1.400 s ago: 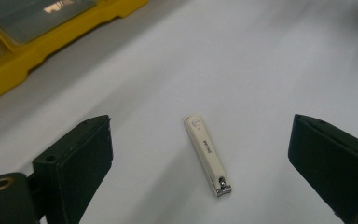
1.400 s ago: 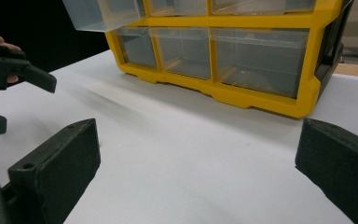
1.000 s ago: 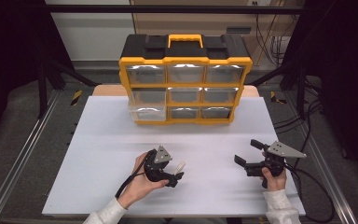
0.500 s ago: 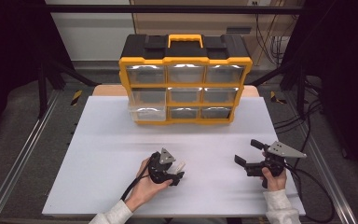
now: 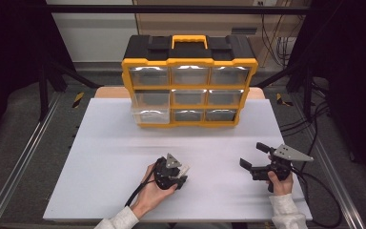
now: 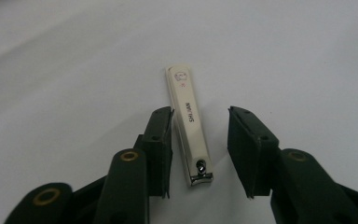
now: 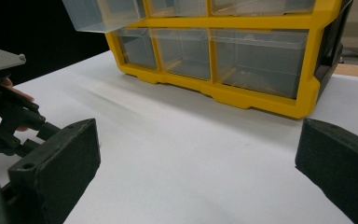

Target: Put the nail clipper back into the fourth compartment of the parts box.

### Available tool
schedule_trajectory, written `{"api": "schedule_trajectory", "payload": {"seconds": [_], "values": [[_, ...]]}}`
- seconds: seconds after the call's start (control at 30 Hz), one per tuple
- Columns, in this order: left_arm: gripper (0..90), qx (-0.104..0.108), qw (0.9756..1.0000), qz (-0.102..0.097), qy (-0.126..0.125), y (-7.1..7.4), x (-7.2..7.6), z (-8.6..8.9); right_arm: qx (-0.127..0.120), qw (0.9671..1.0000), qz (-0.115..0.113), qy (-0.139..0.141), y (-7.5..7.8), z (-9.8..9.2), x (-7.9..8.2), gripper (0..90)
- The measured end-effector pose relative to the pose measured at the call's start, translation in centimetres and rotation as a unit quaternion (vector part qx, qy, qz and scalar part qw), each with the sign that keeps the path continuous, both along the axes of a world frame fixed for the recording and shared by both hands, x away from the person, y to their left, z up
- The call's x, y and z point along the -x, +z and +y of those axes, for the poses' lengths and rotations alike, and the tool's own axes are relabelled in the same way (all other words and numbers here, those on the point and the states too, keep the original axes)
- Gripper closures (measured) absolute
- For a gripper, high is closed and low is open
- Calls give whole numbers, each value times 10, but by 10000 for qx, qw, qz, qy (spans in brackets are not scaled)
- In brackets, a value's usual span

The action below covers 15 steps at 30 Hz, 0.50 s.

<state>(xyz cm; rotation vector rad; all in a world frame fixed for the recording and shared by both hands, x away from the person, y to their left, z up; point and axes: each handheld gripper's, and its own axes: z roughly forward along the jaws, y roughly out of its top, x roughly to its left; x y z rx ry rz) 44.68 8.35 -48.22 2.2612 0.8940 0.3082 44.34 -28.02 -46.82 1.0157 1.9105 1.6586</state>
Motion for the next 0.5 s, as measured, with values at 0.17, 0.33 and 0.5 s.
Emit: {"api": "schedule_trajectory", "payload": {"seconds": [0.17, 0.33, 0.5], "values": [[673, -35, 10000, 52, 49, 1, -1, 1, 3, 10000, -1, -5, 0, 0, 0, 3], [715, -137, 9999, 73, 43, 2, -1, 0, 6, 10000, -1, -4, 0, 0, 0, 3], [736, -281, 9996, 0, 57, 3, 1, -4, 5, 10000, -1, -5, 0, 0, 0, 3]]}}
